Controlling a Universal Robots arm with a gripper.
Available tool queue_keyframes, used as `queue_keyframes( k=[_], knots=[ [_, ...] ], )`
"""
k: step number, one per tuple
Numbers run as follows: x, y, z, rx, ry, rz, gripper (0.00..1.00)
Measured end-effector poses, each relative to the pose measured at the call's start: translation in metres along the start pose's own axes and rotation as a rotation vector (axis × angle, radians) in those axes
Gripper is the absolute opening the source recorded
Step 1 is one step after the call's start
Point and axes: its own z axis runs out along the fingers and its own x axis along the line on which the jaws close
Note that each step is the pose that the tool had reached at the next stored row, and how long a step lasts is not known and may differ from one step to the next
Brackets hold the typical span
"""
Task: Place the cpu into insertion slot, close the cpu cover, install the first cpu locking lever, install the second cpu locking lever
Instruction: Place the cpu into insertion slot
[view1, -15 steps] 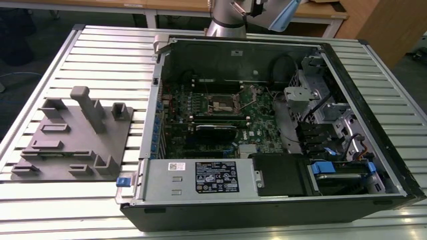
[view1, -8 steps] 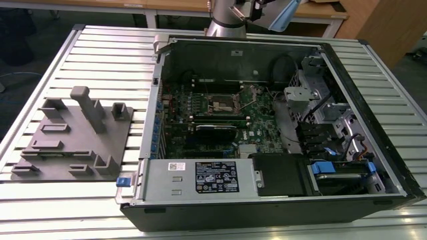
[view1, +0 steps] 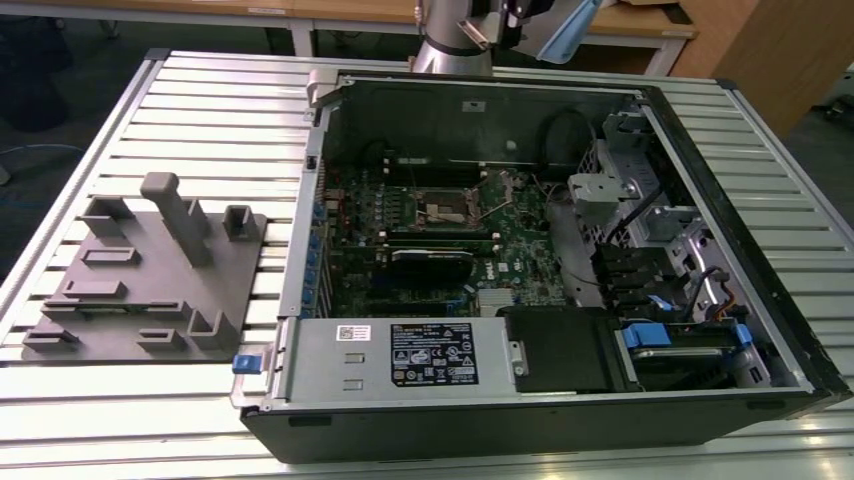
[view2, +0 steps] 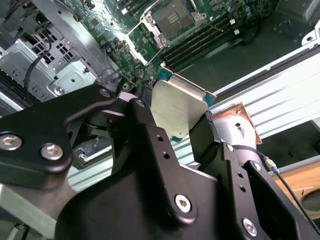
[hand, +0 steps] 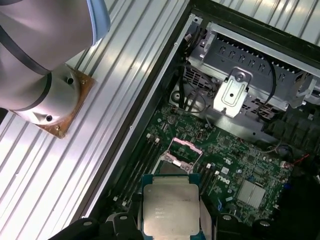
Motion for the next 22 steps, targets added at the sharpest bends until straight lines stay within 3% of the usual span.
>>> queue_keyframes(
  k=[4,9,12,14,17,20,22],
  knots=[
    [-0.0005,-0.0009,0.0071,0.0004,-0.0008,0.0,0.54],
    [-0.0012,-0.0022,0.0155,0.0017,-0.0062,-0.001,0.54],
    [-0.0013,-0.0024,0.0173,0.0072,-0.0188,-0.002,0.54],
    [-0.0013,-0.0024,0.0175,0.0077,-0.0199,-0.002,0.54],
    [-0.0014,-0.0028,0.0205,0.0106,-0.0265,0.001,0.54],
    [-0.0017,-0.0033,0.0238,0.0072,-0.0338,0.021,0.54],
    [-0.0018,-0.0035,0.0256,0.0014,-0.04,0.041,0.54]
  ],
)
